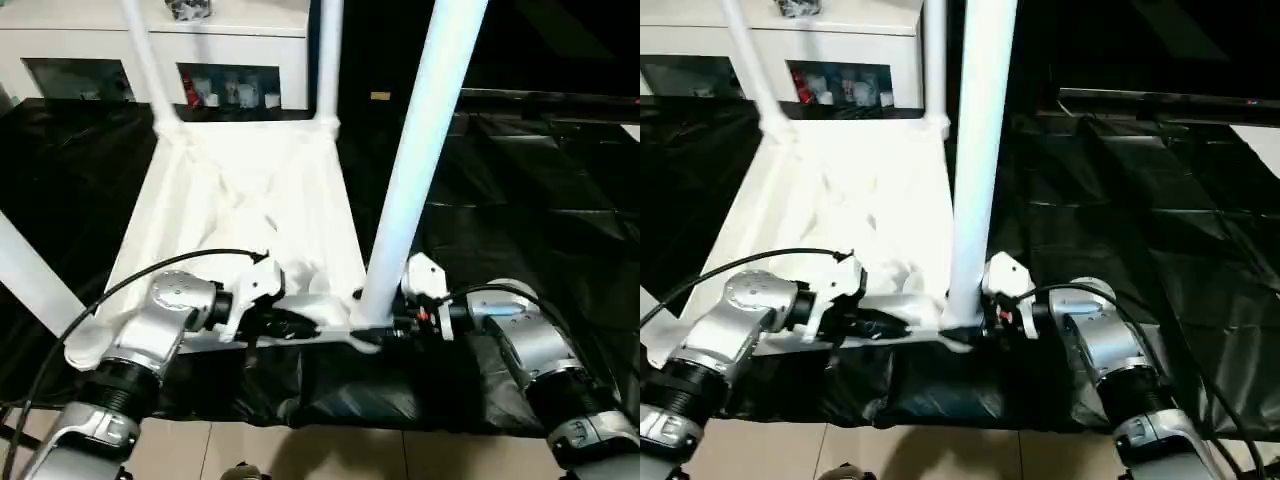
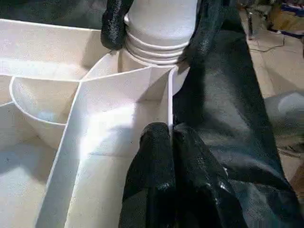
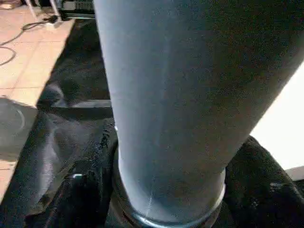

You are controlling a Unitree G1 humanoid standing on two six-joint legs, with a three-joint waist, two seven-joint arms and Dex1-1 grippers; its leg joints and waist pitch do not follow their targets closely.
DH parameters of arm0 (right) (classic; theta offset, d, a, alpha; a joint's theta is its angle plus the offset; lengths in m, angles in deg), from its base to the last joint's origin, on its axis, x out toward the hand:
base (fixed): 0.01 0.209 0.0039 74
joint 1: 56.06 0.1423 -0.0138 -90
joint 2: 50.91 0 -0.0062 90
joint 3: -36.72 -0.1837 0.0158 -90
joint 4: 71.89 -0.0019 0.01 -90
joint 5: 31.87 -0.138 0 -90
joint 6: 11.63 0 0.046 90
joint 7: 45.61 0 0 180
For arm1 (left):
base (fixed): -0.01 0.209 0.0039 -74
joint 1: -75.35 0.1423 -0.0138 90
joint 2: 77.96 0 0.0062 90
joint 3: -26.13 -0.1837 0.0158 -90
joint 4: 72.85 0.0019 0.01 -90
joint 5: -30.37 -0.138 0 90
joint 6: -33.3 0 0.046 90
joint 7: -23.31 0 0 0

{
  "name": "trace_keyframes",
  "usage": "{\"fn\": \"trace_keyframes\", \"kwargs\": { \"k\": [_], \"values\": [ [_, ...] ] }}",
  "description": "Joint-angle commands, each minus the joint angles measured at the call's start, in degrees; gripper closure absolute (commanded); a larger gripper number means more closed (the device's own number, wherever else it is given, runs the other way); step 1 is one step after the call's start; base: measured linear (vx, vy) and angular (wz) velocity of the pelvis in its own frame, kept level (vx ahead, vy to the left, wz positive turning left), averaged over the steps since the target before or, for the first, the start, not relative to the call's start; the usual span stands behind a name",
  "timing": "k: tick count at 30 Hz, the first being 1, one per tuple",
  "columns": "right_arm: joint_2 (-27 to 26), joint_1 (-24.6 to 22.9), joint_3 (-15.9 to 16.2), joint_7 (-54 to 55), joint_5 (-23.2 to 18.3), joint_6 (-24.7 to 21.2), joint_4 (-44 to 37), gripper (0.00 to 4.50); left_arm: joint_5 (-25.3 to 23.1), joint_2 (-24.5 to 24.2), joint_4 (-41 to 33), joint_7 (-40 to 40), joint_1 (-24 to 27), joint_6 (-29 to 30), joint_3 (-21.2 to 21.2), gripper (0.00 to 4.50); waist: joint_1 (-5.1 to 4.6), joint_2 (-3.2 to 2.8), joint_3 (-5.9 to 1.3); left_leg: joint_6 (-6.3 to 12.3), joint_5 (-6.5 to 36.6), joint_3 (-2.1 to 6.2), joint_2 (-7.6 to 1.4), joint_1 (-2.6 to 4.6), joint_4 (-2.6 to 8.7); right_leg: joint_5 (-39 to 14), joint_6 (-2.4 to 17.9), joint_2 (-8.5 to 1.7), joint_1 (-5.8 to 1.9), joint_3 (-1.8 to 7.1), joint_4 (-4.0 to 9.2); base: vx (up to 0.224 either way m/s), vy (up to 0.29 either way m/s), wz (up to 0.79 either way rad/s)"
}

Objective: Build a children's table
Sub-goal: Rotate leg to tighten

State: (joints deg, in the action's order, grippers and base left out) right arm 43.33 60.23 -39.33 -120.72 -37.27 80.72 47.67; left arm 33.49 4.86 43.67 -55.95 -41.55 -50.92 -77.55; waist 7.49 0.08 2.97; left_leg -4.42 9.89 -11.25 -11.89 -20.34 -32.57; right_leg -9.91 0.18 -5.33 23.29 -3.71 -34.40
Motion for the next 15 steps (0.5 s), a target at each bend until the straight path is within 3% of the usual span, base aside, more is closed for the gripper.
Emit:
{"fn": "trace_keyframes", "kwargs": {
  "k": [1,4,6,8,13,15],
  "values": [
    [-0.95,-0.59,4.35,-3.98,0.09,-0.49,-2.52,1.80,1.15,1.19,-0.38,0.52,-2.18,-0.77,-1.00,4.50,-0.05,0.59,-3.71,3.45,12.24,0.44,-1.51,0.28,3.33,-12.73,12.70,-2.75,-2.66,2.24,3.49,0.000,0.000,0.00],
    [-1.16,-0.99,4.52,-4.13,0.08,-0.54,-2.70,1.81,1.04,1.21,-0.01,1.22,-2.29,-1.35,-0.87,4.50,0.33,0.30,-3.69,2.84,13.20,0.47,-1.54,0.46,3.40,-13.72,12.54,-2.78,-2.56,2.27,3.61,0.000,0.000,0.00],
    [-1.99,-1.56,4.11,-2.52,0.22,-0.59,-2.58,1.82,0.66,2.15,0.61,3.98,-2.45,-1.95,-0.13,4.50,0.43,0.42,-3.71,2.58,13.44,0.46,-1.51,0.47,3.41,-13.85,12.30,-2.78,-2.61,2.29,3.69,0.000,0.000,0.00],
    [-4.53,-1.96,2.36,3.97,0.88,-0.17,-1.13,1.82,-1.30,4.08,2.31,10.20,-3.12,-2.87,0.90,4.50,0.48,0.45,-3.53,2.18,14.31,0.48,-1.50,0.52,3.53,-14.92,11.91,-2.78,-2.48,2.30,3.90,0.000,0.000,0.00],
    [-9.74,-1.40,-0.84,19.56,3.19,-2.26,3.09,1.82,-3.87,7.82,3.93,20.10,-3.81,-2.00,1.69,4.50,-0.08,0.77,-3.24,-0.15,18.25,0.99,-1.21,0.94,4.02,-26.53,7.62,-3.24,-2.31,2.11,5.23,0.000,0.000,0.00],
    [-13.84,-0.13,-3.45,32.28,4.81,-3.70,7.41,1.83,-5.22,10.99,3.54,26.05,-3.83,0.69,1.55,4.50,-1.14,0.62,-3.04,-1.11,19.39,1.22,-1.18,0.84,4.24,-29.66,6.42,-3.24,-1.99,2.02,5.59,0.000,0.000,0.00]
  ]
}}
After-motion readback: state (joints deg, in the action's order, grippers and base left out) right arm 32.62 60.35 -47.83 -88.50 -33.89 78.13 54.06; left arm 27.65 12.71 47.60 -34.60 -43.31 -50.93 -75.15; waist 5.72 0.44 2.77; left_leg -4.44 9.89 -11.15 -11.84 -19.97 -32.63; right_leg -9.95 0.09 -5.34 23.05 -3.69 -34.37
